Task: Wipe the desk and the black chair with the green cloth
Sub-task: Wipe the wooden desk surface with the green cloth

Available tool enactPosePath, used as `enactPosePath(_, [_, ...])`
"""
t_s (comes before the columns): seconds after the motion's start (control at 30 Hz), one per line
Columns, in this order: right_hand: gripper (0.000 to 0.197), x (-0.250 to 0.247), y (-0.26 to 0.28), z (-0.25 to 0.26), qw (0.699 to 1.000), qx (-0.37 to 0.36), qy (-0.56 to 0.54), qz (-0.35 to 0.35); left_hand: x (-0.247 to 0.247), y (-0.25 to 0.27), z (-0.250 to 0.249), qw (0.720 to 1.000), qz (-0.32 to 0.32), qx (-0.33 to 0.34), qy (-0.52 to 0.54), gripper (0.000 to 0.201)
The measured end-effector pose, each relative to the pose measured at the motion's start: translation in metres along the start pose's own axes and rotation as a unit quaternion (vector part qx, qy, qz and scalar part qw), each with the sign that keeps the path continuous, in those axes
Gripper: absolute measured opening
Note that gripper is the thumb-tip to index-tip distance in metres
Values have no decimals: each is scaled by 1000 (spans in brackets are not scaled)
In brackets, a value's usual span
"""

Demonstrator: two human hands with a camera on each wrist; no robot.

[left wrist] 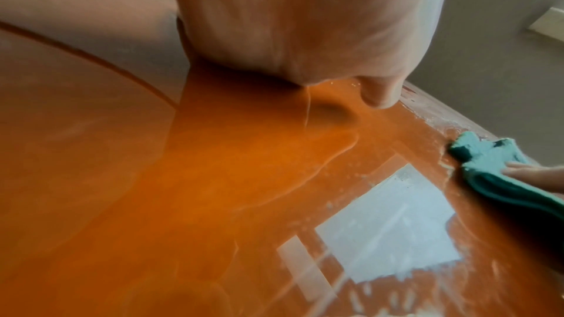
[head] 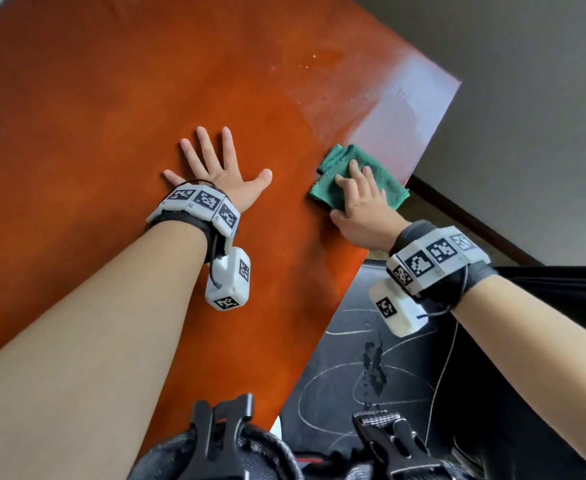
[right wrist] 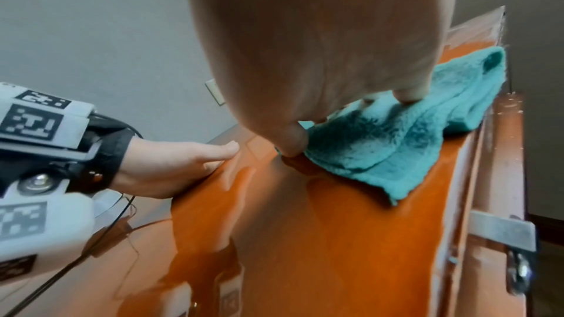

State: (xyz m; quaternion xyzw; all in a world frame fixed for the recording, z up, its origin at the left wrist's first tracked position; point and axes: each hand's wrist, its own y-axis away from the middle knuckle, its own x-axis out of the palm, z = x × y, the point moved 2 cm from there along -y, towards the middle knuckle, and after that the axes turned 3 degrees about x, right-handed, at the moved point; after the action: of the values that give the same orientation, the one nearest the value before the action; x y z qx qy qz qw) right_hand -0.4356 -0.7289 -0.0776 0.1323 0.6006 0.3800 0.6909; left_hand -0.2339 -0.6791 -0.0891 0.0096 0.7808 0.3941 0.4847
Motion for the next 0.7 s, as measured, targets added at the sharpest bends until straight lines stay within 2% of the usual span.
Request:
enactPosePath(0.13, [58,-1,-13,-1,999,4,-37,-34,0,0,0,1000,5,0,1,87])
enactPosePath(0.3, [59,-32,-51,-9,989,91,-56,-102,-1,-1,1,1000,11,-1,6,87])
enactPosePath(0.4, [61,-48,-64,-12,982,130,-79,-116,-2,0,0,1000,14,-1,9,87])
enactPosePath(0.53, [65,-41,-50,-5,986,136,-63,-72,-1,-1,1,1000,15,1,13,88])
enactPosePath(0.7, [71,-13,-10,15,995,89,0,42,-1,-1,0,1000,14,1,9,89])
